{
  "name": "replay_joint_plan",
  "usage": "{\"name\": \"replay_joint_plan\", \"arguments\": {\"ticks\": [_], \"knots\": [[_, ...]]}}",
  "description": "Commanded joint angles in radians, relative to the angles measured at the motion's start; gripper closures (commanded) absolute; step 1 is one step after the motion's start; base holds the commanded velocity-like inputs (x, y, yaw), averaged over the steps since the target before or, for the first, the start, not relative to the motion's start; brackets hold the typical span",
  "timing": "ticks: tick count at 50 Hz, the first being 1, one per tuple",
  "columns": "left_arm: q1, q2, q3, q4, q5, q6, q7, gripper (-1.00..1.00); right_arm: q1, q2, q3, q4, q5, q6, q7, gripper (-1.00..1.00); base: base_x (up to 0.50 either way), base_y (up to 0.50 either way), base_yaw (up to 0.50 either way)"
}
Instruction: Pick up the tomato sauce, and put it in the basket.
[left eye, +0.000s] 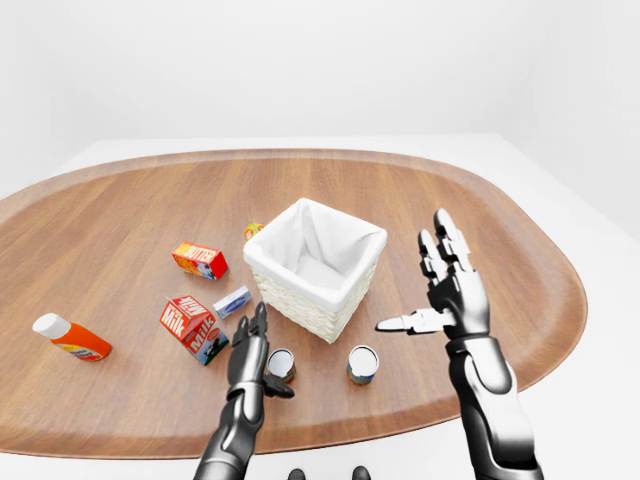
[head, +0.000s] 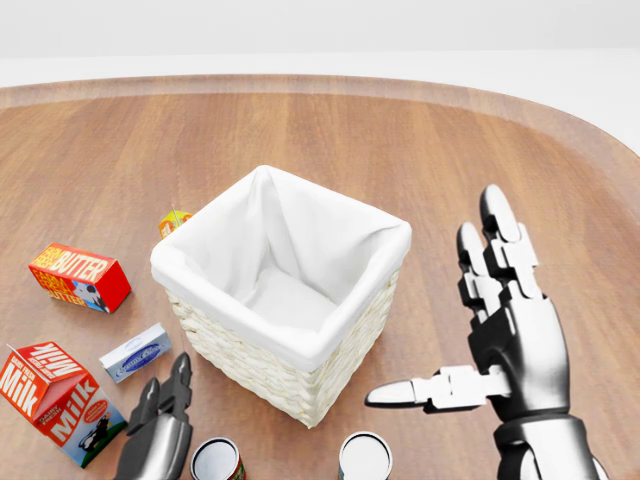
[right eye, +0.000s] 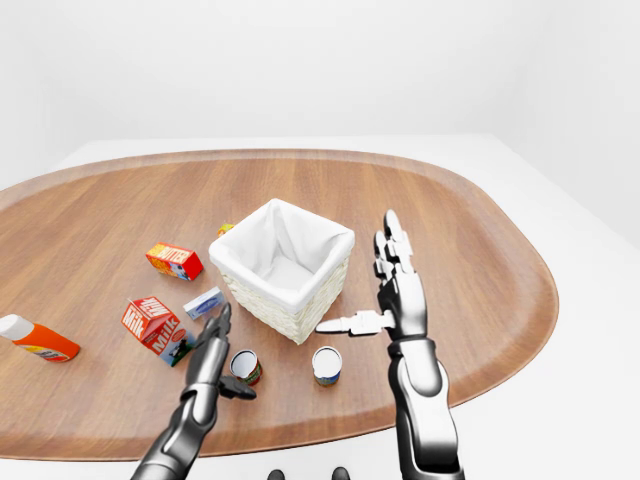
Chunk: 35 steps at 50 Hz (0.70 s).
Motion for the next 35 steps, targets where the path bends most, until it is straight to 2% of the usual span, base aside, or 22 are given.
{"name": "replay_joint_plan", "arguments": {"ticks": [1, 8, 17, 18, 19, 35], "knots": [[-0.02, -0.001, -0.004, 0.046, 0.009, 0.0, 0.021, -1.0, 0.005, 0.001, 0.003, -0.004, -0.001, 0.0, 0.0, -1.0, 0.0, 0.0, 0.0], [-0.005, -0.007, -0.007, 0.005, 0.012, 0.0, 0.0, -1.0, 0.006, 0.001, 0.003, 0.0, 0.0, 0.0, 0.001, -1.0, 0.0, 0.0, 0.0], [-0.012, -0.008, -0.015, 0.04, 0.017, 0.0, 0.018, -1.0, 0.007, 0.001, 0.002, 0.0, 0.0, 0.0, 0.001, -1.0, 0.0, 0.0, 0.0], [-0.013, -0.009, -0.013, 0.039, 0.013, 0.0, 0.016, 0.27, 0.006, 0.001, 0.002, 0.001, 0.0, 0.0, 0.001, -1.0, 0.0, 0.0, 0.0], [-0.008, -0.009, -0.012, 0.022, 0.008, 0.0, 0.003, 1.0, 0.004, 0.001, 0.002, 0.003, 0.001, 0.0, 0.001, -1.0, 0.0, 0.0, 0.0], [-0.029, -0.006, -0.011, 0.069, 0.014, 0.0, 0.026, 1.0, 0.001, 0.0, 0.0, 0.002, 0.003, 0.0, 0.0, -1.0, 0.0, 0.0, 0.0]]}}
